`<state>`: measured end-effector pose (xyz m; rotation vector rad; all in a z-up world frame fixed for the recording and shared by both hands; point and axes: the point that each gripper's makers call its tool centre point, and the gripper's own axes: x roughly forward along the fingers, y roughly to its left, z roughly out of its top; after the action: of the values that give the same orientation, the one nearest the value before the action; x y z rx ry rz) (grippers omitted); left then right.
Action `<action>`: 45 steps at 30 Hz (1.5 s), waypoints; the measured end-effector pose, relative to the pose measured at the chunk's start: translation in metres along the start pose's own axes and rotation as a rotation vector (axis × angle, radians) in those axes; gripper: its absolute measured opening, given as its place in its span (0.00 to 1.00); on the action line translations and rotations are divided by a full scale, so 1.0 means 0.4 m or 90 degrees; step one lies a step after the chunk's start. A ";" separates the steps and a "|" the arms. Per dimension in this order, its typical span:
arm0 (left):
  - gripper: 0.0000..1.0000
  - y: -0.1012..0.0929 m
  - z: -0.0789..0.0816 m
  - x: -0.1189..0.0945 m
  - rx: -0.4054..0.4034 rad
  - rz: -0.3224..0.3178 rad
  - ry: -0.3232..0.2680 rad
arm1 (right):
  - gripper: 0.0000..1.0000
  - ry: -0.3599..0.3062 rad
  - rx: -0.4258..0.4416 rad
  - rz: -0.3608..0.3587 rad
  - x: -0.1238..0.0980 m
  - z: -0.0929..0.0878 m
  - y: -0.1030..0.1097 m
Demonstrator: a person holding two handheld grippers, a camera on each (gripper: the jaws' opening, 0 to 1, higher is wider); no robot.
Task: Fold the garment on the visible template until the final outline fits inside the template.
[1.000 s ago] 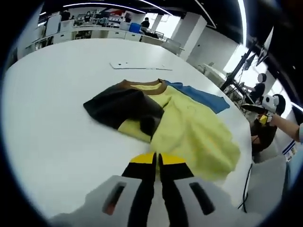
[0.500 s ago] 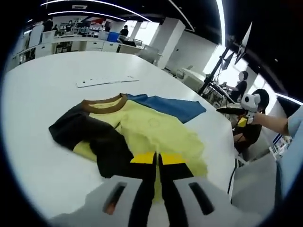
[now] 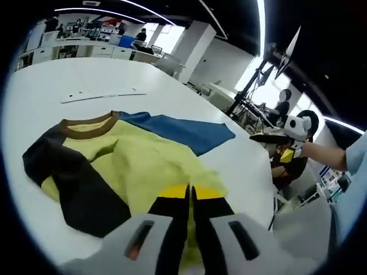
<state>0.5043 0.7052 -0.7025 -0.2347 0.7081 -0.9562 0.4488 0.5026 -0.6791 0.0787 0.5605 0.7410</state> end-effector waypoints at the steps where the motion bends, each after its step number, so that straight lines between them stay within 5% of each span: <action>1: 0.00 -0.008 0.003 0.004 0.000 -0.005 -0.002 | 0.89 0.000 0.000 0.000 0.001 0.000 0.000; 9: 0.00 -0.040 0.029 0.051 -0.001 -0.016 -0.016 | 0.89 0.000 0.000 0.004 0.007 0.003 0.003; 19: 0.00 -0.024 -0.009 0.087 0.002 -0.003 0.020 | 0.89 0.000 0.000 0.001 -0.001 0.004 0.000; 21: 0.10 -0.024 0.000 0.078 0.007 -0.002 0.014 | 0.89 -0.002 0.002 -0.003 -0.004 0.005 -0.003; 23: 0.36 -0.014 0.012 0.072 0.030 0.010 0.005 | 0.89 -0.001 0.003 -0.004 -0.004 0.006 -0.003; 25: 0.52 -0.004 0.020 0.060 0.073 0.023 0.005 | 0.89 0.000 0.001 -0.003 -0.003 0.005 -0.001; 29: 0.52 -0.004 0.046 0.019 0.067 0.016 -0.024 | 0.89 0.000 0.001 0.002 0.004 0.005 0.006; 34: 0.59 0.047 0.050 -0.044 0.076 0.057 -0.034 | 0.89 0.001 -0.001 0.007 0.011 0.004 0.013; 45: 0.70 0.113 -0.001 -0.146 0.070 0.108 -0.036 | 0.89 0.002 -0.004 0.010 0.012 0.006 0.018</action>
<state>0.5121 0.7785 -0.6984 -0.1031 0.6113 -0.8211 0.4485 0.5113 -0.6771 0.0762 0.5612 0.7579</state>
